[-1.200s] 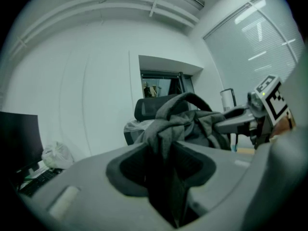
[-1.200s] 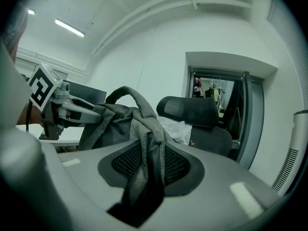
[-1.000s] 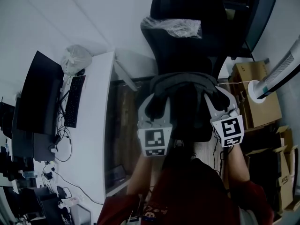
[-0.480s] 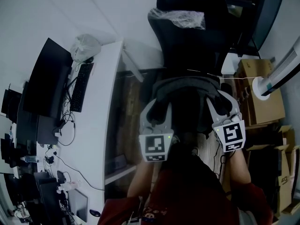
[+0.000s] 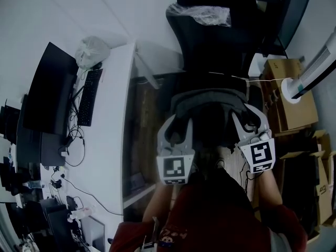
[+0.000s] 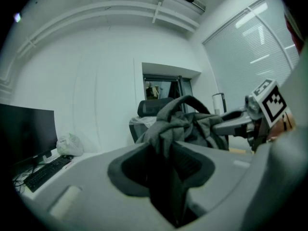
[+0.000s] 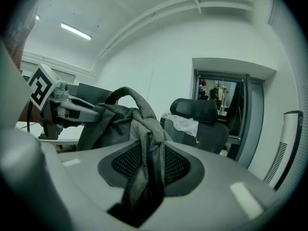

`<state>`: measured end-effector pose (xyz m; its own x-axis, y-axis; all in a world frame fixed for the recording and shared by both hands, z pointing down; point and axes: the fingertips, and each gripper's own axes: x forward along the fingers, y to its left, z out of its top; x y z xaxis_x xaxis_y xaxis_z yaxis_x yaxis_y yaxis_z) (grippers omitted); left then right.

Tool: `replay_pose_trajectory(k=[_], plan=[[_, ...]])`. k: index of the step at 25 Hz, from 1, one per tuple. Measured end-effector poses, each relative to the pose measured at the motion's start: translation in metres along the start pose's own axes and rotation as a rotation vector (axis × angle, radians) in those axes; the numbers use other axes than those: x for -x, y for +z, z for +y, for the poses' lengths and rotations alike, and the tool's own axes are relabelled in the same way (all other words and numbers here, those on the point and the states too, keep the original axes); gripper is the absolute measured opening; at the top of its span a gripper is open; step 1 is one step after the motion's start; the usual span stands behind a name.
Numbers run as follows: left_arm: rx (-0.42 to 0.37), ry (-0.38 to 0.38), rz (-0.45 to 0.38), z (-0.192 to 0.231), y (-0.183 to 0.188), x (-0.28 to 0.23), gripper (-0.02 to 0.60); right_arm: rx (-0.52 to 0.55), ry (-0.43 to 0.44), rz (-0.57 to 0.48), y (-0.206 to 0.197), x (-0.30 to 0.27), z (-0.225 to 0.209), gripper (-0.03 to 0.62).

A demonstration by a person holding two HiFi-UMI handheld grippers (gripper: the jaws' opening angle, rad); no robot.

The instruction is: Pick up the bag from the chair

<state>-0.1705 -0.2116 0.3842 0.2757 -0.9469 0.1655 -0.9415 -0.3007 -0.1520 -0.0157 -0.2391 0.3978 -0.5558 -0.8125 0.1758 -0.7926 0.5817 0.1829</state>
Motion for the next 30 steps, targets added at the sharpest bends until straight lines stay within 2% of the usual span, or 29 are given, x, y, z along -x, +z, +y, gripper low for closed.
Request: replay_pose_trajectory(k=[4, 8, 12, 30], plan=[[-0.001, -0.013, -0.052, 0.003, -0.012, 0.006, 0.133, 0.003, -0.022, -0.027, -0.010, 0.002, 0.014, 0.127], [-0.013, -0.039, -0.049, 0.003, -0.026, 0.014, 0.133, -0.020, -0.033, -0.014, -0.020, 0.006, 0.025, 0.127], [0.023, -0.037, -0.047, 0.009, -0.023, 0.016, 0.133, -0.013, -0.034, 0.002, -0.019, 0.004, 0.030, 0.127], [0.032, -0.039, -0.049, 0.007, -0.023, 0.013, 0.133, -0.005, -0.044, 0.001, -0.018, 0.006, 0.027, 0.127]])
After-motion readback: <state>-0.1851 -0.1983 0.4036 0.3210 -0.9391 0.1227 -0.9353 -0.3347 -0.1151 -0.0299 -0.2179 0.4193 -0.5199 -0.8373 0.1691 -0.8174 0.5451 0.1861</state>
